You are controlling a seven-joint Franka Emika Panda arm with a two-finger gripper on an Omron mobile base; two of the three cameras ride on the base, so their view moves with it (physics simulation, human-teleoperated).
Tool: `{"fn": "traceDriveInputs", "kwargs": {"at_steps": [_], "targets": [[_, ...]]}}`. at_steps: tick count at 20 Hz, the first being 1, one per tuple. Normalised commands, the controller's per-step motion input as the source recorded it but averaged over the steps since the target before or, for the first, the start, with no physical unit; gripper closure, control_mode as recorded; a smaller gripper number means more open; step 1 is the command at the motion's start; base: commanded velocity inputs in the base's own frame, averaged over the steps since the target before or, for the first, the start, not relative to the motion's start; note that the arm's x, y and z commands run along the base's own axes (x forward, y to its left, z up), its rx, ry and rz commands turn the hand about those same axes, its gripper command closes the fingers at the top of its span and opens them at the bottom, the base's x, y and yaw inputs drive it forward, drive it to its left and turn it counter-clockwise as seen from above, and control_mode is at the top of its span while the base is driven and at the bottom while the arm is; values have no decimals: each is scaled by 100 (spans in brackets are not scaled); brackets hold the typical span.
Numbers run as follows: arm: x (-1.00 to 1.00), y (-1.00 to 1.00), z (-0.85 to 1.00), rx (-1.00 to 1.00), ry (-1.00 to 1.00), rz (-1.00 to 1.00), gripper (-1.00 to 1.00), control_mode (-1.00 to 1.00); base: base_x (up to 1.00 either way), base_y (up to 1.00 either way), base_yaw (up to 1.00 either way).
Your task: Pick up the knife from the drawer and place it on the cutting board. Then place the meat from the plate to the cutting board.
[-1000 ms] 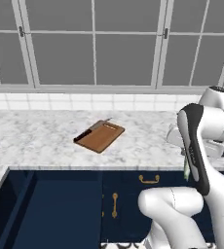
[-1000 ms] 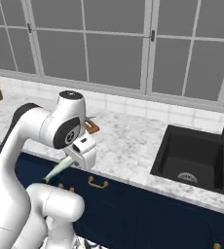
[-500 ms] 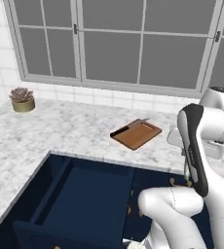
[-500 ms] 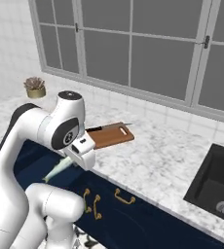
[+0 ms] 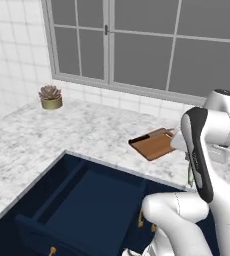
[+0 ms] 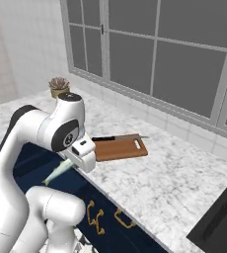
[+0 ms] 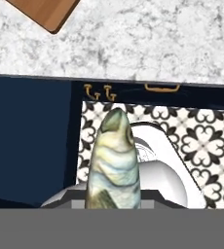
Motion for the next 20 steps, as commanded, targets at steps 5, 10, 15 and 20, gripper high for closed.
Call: {"fn": "traceDriveInputs", "kwargs": {"at_steps": [5, 10, 15, 20], "targets": [[0, 0, 0, 0, 0, 0, 100, 100, 18, -60, 27], [14, -2, 0, 1, 1, 3, 100, -100, 30, -22, 20], [96, -6, 0, 2, 16, -1, 100, -100, 0, 0, 0], [100, -5, 0, 0, 18, -19, 100, -100, 0, 0, 0]]}}
